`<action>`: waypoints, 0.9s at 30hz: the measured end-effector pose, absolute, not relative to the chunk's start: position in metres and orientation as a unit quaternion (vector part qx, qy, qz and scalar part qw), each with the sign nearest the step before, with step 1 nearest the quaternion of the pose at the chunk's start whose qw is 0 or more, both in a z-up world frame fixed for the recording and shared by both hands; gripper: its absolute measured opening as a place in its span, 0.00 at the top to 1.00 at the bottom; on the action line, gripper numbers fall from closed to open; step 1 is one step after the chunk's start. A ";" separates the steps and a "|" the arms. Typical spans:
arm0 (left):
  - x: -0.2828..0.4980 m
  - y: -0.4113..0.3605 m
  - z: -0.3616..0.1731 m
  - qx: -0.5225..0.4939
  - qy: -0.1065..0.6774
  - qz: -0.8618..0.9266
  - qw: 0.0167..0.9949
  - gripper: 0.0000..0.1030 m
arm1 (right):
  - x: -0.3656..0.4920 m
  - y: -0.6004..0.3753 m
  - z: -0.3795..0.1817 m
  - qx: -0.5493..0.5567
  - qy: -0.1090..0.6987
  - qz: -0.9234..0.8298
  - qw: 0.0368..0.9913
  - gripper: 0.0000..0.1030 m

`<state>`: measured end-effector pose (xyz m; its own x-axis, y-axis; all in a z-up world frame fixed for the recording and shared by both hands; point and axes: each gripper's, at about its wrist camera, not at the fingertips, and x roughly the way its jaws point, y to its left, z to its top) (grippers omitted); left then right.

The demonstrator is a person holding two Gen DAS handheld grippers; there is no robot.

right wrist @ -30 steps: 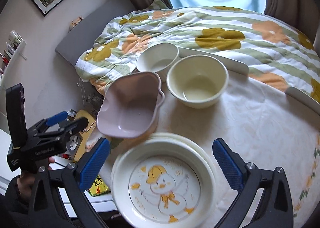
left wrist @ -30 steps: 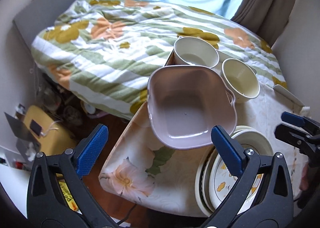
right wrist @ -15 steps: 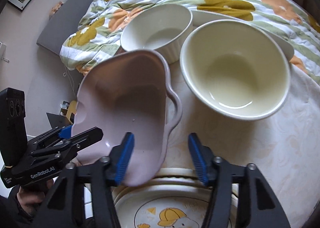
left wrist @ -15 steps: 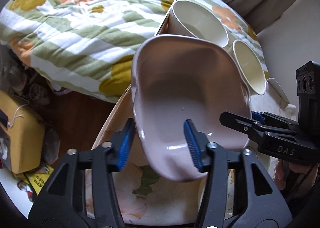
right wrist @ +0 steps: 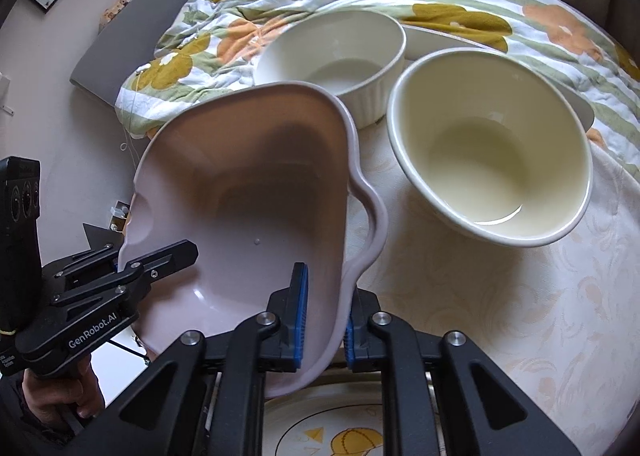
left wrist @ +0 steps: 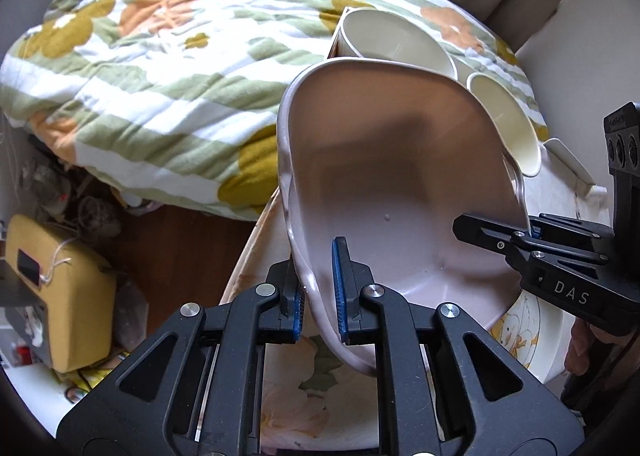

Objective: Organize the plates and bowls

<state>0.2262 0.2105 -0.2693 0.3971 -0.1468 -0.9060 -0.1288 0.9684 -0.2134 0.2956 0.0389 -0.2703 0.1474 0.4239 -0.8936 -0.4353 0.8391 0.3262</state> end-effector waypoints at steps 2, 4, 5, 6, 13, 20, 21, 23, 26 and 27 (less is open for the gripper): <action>0.221 0.208 -0.259 -0.120 0.543 0.000 0.831 0.90 | 0.291 0.036 -0.263 -0.004 0.580 0.291 0.761 0.87; 0.214 0.202 -0.246 -0.114 0.535 0.005 0.837 0.90 | 0.284 0.030 -0.254 0.001 0.571 0.298 0.765 0.87; 0.210 0.198 -0.239 -0.113 0.529 0.008 0.841 0.90 | 0.281 0.026 -0.248 0.004 0.565 0.302 0.768 0.87; 0.205 0.193 -0.231 -0.110 0.525 0.010 0.844 0.90 | 0.277 0.022 -0.242 0.007 0.558 0.306 0.772 0.87; 0.178 0.129 -0.184 -0.099 0.497 -0.003 0.862 0.90 | 0.236 -0.038 -0.203 -0.010 0.514 0.305 0.802 0.86; 0.157 0.017 -0.160 -0.059 0.482 -0.068 0.871 0.90 | 0.193 -0.147 -0.179 0.038 0.492 0.249 0.833 0.86; 0.155 0.001 -0.160 -0.059 0.483 -0.081 0.870 0.90 | 0.188 -0.163 -0.177 0.042 0.491 0.238 0.837 0.86; 0.152 -0.034 -0.163 -0.052 0.484 -0.107 0.867 0.90 | 0.176 -0.197 -0.174 0.051 0.488 0.212 0.845 0.86; 0.150 -0.080 -0.173 -0.049 0.491 -0.143 0.858 0.90 | 0.162 -0.241 -0.176 0.062 0.488 0.173 0.853 0.86; 0.149 -0.094 -0.177 -0.047 0.494 -0.152 0.855 0.90 | 0.159 -0.252 -0.177 0.065 0.490 0.163 0.854 0.86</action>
